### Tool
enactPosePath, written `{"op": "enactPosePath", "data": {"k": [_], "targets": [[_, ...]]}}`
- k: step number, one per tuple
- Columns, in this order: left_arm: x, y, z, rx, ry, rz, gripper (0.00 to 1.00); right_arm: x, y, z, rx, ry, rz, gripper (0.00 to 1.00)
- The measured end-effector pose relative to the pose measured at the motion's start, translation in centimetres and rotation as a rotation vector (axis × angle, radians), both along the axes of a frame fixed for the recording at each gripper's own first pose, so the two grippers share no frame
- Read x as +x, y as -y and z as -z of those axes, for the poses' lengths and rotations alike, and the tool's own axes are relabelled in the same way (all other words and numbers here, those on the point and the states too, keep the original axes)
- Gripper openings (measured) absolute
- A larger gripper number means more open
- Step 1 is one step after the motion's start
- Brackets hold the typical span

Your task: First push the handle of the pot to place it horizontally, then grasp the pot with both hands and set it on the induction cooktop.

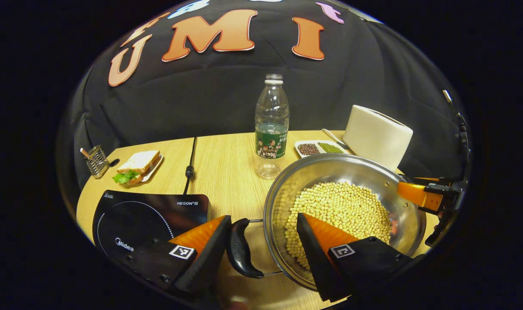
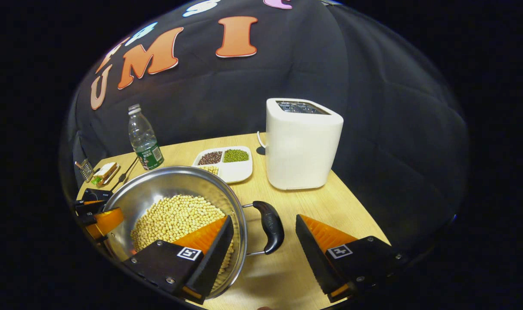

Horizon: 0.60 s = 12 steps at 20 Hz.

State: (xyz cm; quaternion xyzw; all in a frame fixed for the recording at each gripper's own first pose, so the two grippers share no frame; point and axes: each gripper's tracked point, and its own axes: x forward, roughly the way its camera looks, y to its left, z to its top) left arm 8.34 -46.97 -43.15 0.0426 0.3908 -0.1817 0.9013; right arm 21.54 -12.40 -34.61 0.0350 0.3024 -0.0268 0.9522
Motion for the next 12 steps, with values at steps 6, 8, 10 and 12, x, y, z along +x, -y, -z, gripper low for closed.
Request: {"op": "enactPosePath", "data": {"k": [6,8,10,12], "targets": [[-0.3,0.0,1.7,-0.003,-0.075,-0.012,0.98,0.5,-1.3,1.6,0.098,-0.074,0.0,0.78],[-0.1,-0.7,1.9,0.001,-0.078,-0.04,0.98,0.5,-1.2,1.6,0.098,-0.083,0.003,0.69],[0.0,-0.8,1.9,-0.03,-0.101,-0.079,0.8,0.3,-1.4,1.6,0.103,-0.092,0.002,0.66],[-0.4,-1.0,2.2,-0.007,-0.128,-0.084,0.7,0.3,-1.6,1.6,0.112,-0.099,0.007,0.6]]}}
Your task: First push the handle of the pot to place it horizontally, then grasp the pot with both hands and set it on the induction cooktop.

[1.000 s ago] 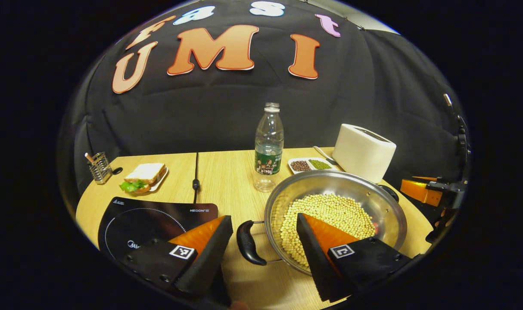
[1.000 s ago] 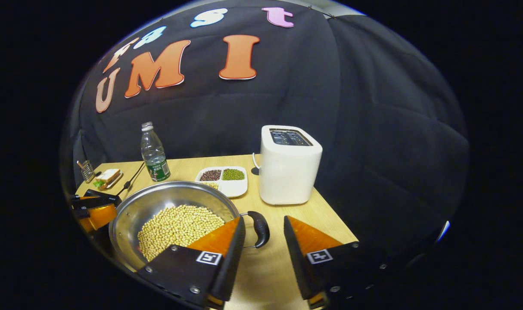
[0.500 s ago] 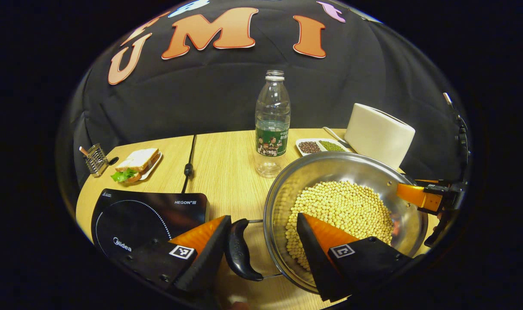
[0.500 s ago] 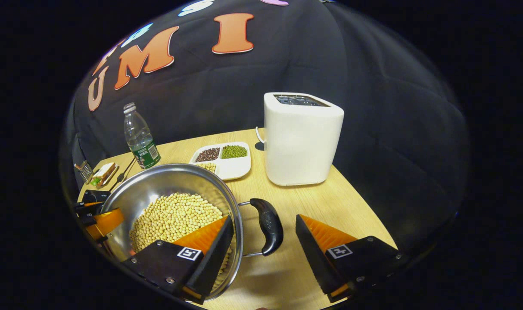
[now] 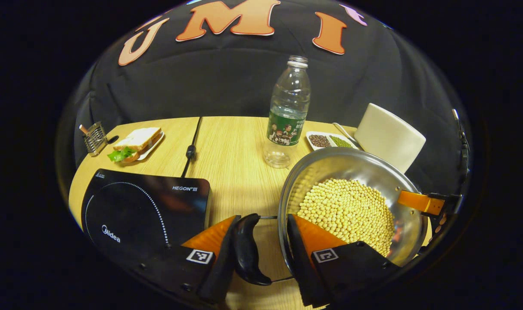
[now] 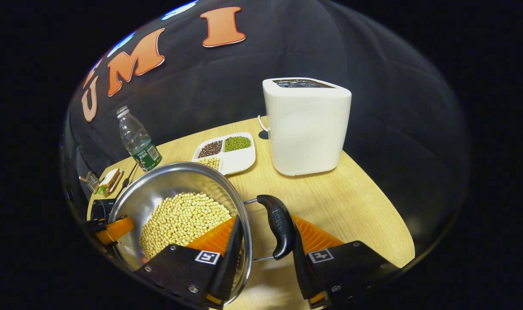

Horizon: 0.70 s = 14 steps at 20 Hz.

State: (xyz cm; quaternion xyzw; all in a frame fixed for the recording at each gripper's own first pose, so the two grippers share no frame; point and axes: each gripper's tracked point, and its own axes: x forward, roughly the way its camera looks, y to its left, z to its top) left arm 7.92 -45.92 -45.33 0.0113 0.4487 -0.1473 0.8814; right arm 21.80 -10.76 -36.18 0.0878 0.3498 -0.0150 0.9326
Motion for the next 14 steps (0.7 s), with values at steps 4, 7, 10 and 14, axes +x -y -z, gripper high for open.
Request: {"op": "enactPosePath", "data": {"k": [4,7,10,14], "targets": [[0.3,0.1,0.1,-0.009,-0.006,0.01,0.68,-1.4,-0.2,-1.1,-0.008,-0.006,0.02,0.5],[1.3,-0.4,-0.6,-0.024,0.04,0.024,0.68,-2.6,0.1,-3.8,0.008,0.02,0.041,0.5],[1.6,-0.1,-0.8,-0.035,0.064,0.027,0.65,-3.4,-1.1,-5.3,0.034,0.014,0.06,0.49],[2.0,-0.7,-1.6,-0.039,0.087,0.012,0.65,-4.3,-4.0,-8.1,0.046,0.036,0.061,0.5]]}}
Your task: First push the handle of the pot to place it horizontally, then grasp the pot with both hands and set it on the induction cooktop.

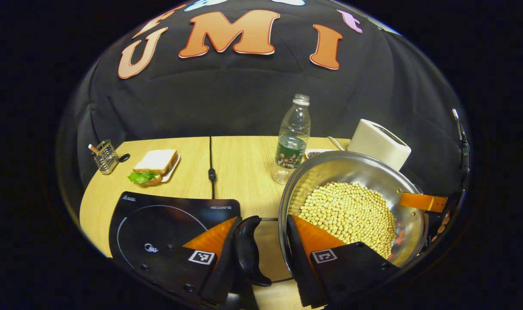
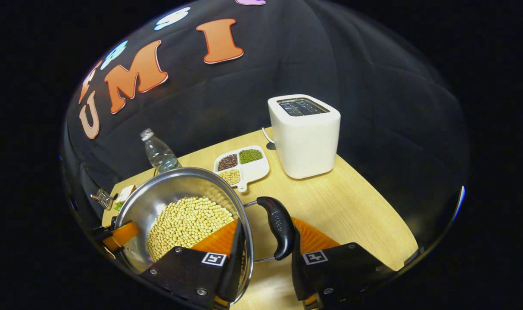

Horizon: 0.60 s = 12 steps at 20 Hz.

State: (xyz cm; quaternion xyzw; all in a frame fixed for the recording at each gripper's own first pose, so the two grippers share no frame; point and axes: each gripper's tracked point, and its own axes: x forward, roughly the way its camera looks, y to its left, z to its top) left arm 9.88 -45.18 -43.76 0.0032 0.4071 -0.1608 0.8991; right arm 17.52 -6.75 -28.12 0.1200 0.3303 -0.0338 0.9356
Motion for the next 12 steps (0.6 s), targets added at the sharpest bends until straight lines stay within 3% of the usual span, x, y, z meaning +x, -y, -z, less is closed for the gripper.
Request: {"op": "enactPosePath", "data": {"k": [3,7,12], "targets": [[0.2,-0.7,-0.8,-0.007,0.008,-0.035,0.7,-0.5,-3.4,-2.0,0.001,0.011,-0.018,0.49],[0.5,-2.2,-2.2,-0.002,0.027,-0.082,0.65,-1.1,-9.0,-3.8,0.004,0.027,-0.064,0.5],[-0.2,-3.7,-4.9,0.014,0.027,-0.14,0.65,-2.0,-16.3,-4.4,0.004,0.021,-0.126,0.5]]}}
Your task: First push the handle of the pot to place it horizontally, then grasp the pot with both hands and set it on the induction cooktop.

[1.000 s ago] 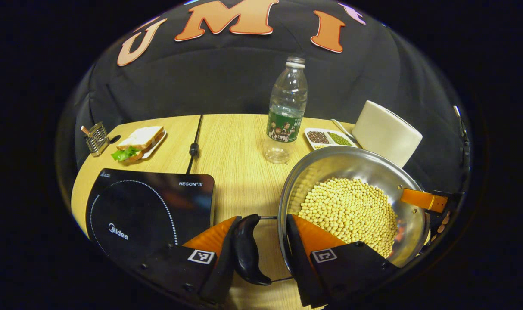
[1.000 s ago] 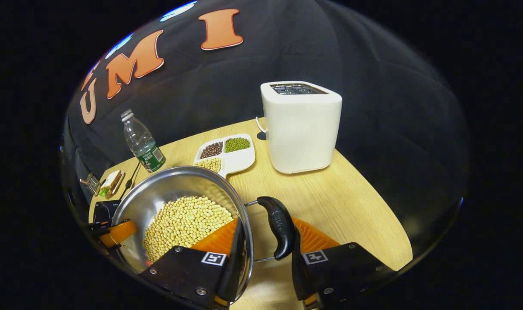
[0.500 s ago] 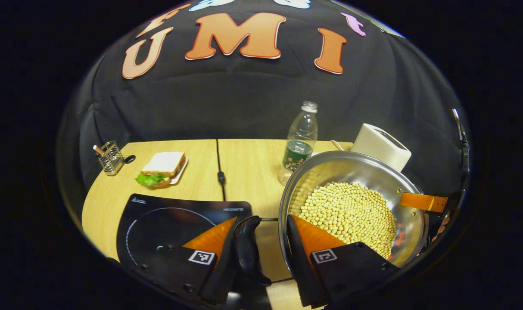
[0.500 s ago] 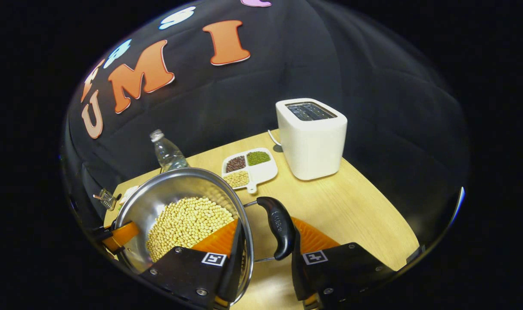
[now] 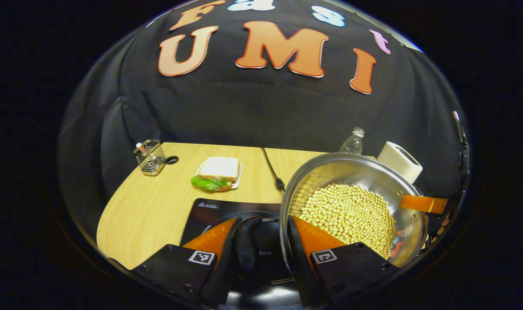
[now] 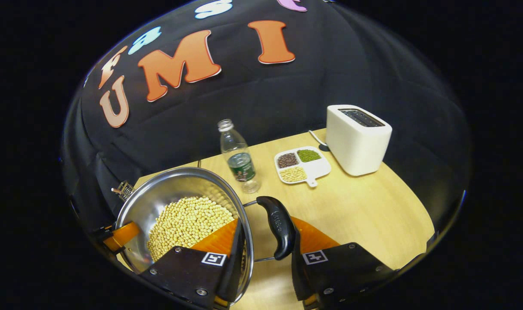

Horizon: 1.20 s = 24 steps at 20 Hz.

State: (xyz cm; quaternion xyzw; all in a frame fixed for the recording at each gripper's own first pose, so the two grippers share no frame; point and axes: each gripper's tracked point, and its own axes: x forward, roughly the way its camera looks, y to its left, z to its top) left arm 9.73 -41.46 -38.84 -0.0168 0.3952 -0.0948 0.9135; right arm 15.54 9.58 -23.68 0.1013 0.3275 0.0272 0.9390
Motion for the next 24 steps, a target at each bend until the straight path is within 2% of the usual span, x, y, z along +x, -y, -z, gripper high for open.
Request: {"op": "enactPosePath", "data": {"k": [1,3,5,10,12,14,15,16,17,19,21,22,23,24], "targets": [[-0.3,0.1,0.1,0.001,-0.007,-0.012,0.67,-0.1,-1.5,0.0,-0.005,0.002,-0.013,0.5],[-0.8,0.5,0.8,0.001,-0.014,-0.034,0.65,-0.4,-4.2,0.1,-0.006,-0.006,-0.034,0.49],[-1.4,0.6,0.9,0.012,-0.018,-0.049,0.7,-0.8,-6.7,0.5,-0.005,-0.011,-0.052,0.5],[-1.4,1.2,0.9,0.028,-0.057,-0.066,0.66,-1.9,-11.0,2.8,-0.009,-0.051,-0.081,0.49],[-1.5,1.3,1.0,0.022,-0.076,-0.075,0.65,-2.0,-11.9,3.6,-0.013,-0.069,-0.089,0.49],[-1.6,1.3,1.2,0.024,-0.091,-0.072,0.67,-2.2,-12.5,4.3,-0.017,-0.08,-0.092,0.5],[-1.7,1.4,1.1,0.021,-0.096,-0.072,0.65,-2.4,-12.6,4.5,-0.018,-0.088,-0.088,0.5],[-1.7,1.1,1.0,0.019,-0.102,-0.07,0.67,-2.7,-12.6,4.7,-0.015,-0.093,-0.082,0.52],[-1.6,1.1,0.7,0.012,-0.108,-0.071,0.68,-3.0,-12.7,5.1,-0.017,-0.105,-0.081,0.48],[-1.4,0.8,0.6,0.008,-0.1,-0.069,0.65,-2.9,-12.6,5.3,-0.007,-0.102,-0.068,0.57],[-0.9,0.3,-1.1,0.007,-0.052,-0.074,0.71,-3.0,-12.5,5.3,-0.011,-0.104,-0.067,0.57],[0.1,-0.1,-3.3,0.022,0.009,-0.064,0.74,-3.1,-12.5,4.7,-0.008,-0.095,-0.066,0.64],[1.1,-0.3,-6.1,0.049,0.079,-0.05,0.8,-3.0,-12.2,3.6,-0.007,-0.069,-0.064,0.67],[1.9,0.0,-8.3,0.078,0.138,-0.039,0.92,-2.7,-11.8,2.1,-0.008,-0.037,-0.061,0.69]]}}
